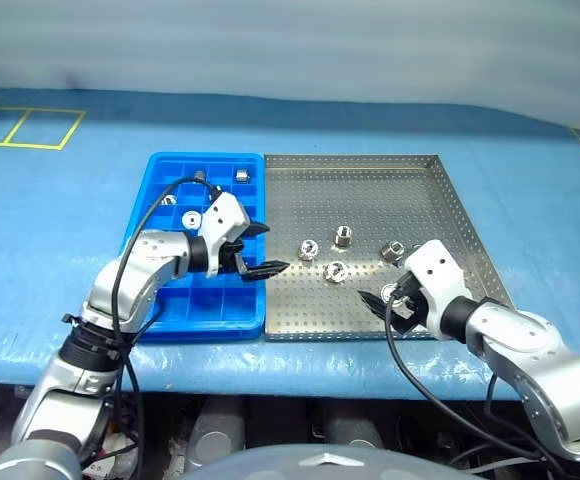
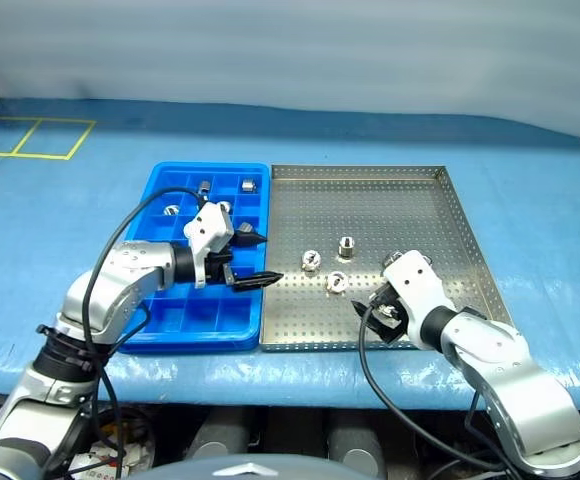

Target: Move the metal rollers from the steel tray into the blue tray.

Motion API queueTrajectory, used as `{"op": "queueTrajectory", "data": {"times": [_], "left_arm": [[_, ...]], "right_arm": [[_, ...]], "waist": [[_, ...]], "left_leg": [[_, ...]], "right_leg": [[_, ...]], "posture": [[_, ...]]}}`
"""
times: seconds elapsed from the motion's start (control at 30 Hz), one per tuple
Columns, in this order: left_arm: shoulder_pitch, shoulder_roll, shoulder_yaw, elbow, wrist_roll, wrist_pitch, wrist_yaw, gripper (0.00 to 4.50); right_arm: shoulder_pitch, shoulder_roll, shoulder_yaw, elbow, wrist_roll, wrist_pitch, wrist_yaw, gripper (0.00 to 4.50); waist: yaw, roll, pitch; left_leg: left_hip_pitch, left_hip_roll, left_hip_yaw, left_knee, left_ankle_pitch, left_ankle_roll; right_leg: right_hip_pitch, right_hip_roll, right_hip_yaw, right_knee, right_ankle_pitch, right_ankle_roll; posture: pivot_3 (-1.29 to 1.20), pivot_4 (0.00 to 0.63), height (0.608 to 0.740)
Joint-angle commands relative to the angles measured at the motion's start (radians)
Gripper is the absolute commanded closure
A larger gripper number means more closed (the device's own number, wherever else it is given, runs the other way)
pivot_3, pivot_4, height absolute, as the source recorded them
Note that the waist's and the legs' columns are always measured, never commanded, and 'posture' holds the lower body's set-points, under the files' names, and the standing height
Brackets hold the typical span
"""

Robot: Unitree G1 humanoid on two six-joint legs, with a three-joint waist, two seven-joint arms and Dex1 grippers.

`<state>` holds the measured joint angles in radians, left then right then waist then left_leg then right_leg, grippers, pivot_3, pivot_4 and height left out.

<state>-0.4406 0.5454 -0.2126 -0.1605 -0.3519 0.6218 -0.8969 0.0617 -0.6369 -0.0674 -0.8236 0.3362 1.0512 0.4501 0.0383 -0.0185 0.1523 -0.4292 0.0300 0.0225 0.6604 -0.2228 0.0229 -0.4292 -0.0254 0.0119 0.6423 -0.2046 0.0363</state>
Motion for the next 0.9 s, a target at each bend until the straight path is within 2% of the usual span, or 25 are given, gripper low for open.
{"op": "queueTrajectory", "data": {"times": [0.03,0.17,0.9], "left_arm": [[0.004,0.01,-0.005,-0.03,0.012,-0.021,-0.011,0.0],[0.006,0.028,-0.036,-0.02,0.054,-0.017,-0.007,0.0],[0.022,0.026,-0.029,-0.032,0.07,-0.035,-0.024,0.0]], "right_arm": [[0.004,-0.005,-0.009,-0.018,0.0,-0.02,-0.007,0.04],[0.008,-0.003,-0.014,-0.019,0.0,-0.017,-0.013,0.04],[0.025,-0.003,-0.009,-0.021,0.001,-0.012,-0.034,0.04]], "waist": [[0.0,0.0,0.0],[0.0,0.0,0.0],[0.0,0.0,0.0]], "left_leg": [[0.0,0.0,0.0,0.0,0.0,0.0],[0.0,0.0,0.0,0.0,0.0,0.0],[0.0,0.0,0.0,0.0,0.0,0.0]], "right_leg": [[0.0,0.0,0.0,0.0,0.0,0.0],[0.0,0.0,0.0,0.0,0.0,0.0],[0.0,0.0,0.0,0.0,0.0,0.0]], "posture": [[0.11,0.15,0.74],[0.11,0.15,0.74],[0.11,0.15,0.74]]}}
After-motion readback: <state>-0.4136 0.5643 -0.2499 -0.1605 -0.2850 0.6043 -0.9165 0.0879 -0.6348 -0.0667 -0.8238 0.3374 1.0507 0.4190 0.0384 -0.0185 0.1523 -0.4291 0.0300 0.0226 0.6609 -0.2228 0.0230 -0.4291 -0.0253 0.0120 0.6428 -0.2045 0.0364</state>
